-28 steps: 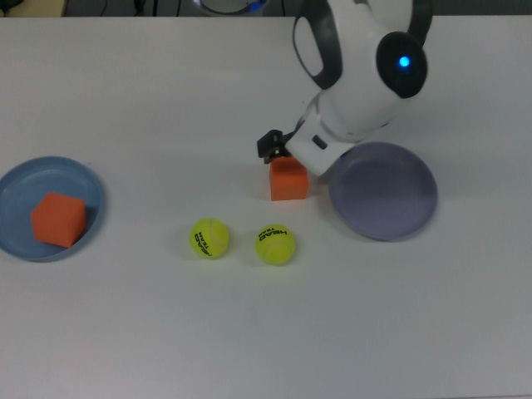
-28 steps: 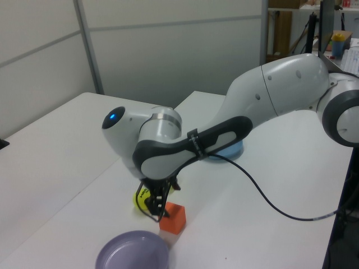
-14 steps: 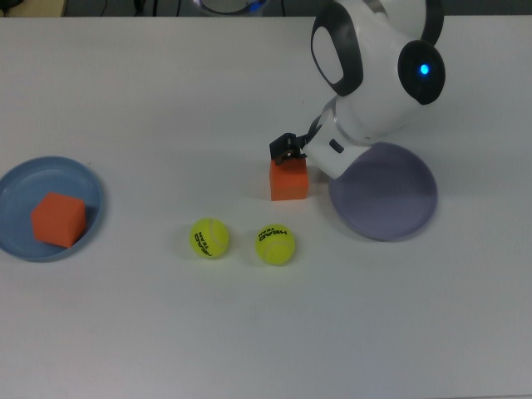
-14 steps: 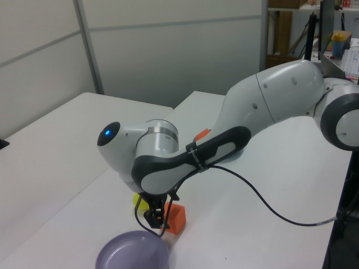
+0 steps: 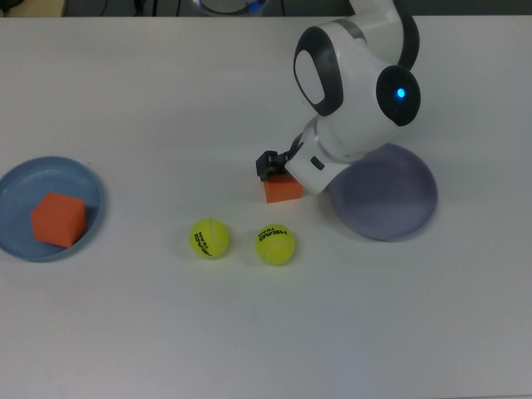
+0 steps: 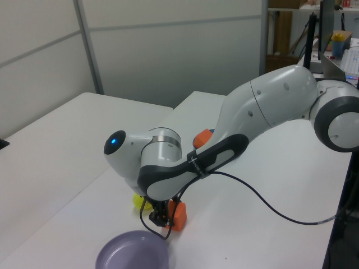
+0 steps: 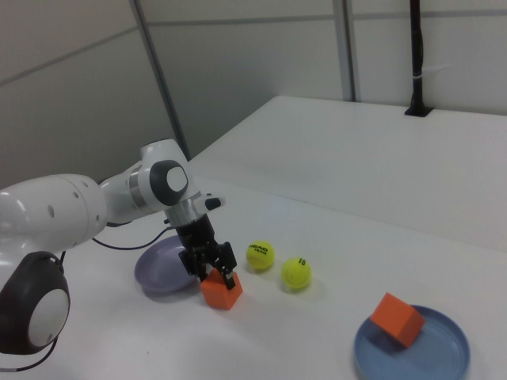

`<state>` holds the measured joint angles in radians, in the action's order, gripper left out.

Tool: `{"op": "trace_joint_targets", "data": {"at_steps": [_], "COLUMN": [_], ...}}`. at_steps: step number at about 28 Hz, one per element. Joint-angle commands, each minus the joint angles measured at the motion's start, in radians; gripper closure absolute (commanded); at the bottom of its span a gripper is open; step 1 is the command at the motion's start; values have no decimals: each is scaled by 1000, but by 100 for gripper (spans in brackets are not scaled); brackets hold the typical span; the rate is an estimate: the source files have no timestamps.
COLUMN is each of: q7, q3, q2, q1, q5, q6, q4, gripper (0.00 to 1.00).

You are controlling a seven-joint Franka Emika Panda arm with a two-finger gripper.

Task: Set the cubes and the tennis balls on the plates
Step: 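Lower and close the gripper on the second orange cube, then carry the second cube onto the blue plate and open the gripper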

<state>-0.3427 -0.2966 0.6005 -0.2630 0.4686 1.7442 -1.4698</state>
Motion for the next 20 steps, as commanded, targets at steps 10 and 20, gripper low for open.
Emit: {"op": "trace_joint_targets", "data": {"at_steps": [10, 20], "q7": [-35, 53], "q3": [91, 253], "q2": [-111, -134], "q1": [90, 195], "q5": [-42, -30], "q6": [31, 37], "q4": [51, 45], "gripper": [100, 100]}}
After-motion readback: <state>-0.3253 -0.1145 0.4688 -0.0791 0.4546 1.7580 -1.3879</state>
